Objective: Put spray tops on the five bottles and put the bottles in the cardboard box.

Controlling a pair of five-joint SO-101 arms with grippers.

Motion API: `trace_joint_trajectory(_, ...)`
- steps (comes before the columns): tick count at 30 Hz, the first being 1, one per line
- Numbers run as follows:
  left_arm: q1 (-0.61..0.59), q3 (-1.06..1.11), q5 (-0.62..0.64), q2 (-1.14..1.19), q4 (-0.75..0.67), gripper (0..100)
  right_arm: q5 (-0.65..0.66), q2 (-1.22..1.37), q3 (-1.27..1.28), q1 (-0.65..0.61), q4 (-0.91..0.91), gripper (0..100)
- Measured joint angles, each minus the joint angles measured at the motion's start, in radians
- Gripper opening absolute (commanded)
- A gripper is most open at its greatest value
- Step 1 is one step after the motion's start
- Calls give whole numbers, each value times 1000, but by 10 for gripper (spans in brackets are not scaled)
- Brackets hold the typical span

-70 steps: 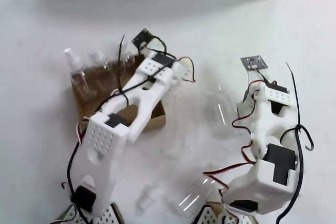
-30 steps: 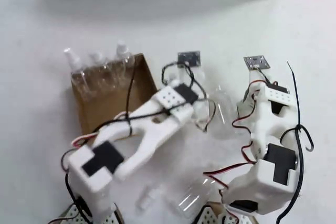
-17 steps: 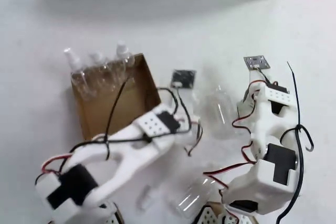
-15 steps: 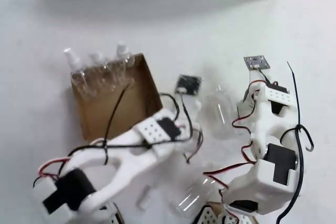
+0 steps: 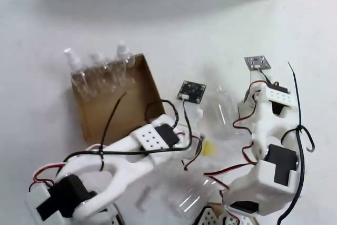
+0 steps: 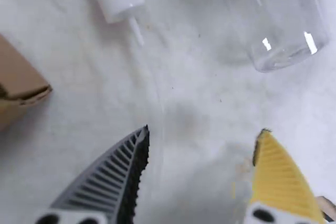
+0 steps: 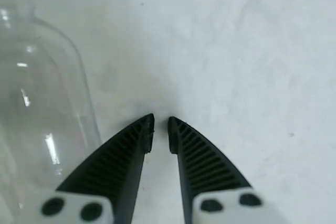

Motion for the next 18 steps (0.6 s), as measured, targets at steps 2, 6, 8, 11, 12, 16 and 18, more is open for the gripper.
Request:
trace_joint_trajectory(2,2,-3,0,0,5,264,0,0,0,0,0,19)
trace_joint_trajectory(6,-64,-71,-3,0,60,238,0,0,0,0,0,19)
trace_joint_trajectory(8,-110,-126,-6,6,78,250,0,0,0,0,0,19)
trace_joint_trajectory(11,-153,-209,-40,61,84,274,0,0,0,0,0,19)
trace_joint_trajectory(12,-157,-233,-46,92,84,282,0,0,0,0,0,19)
trace_joint_trajectory(16,-158,-336,-54,233,84,307,0,0,0,0,0,19)
trace_joint_trajectory(18,-161,-393,-54,313,84,313,0,0,0,0,0,19)
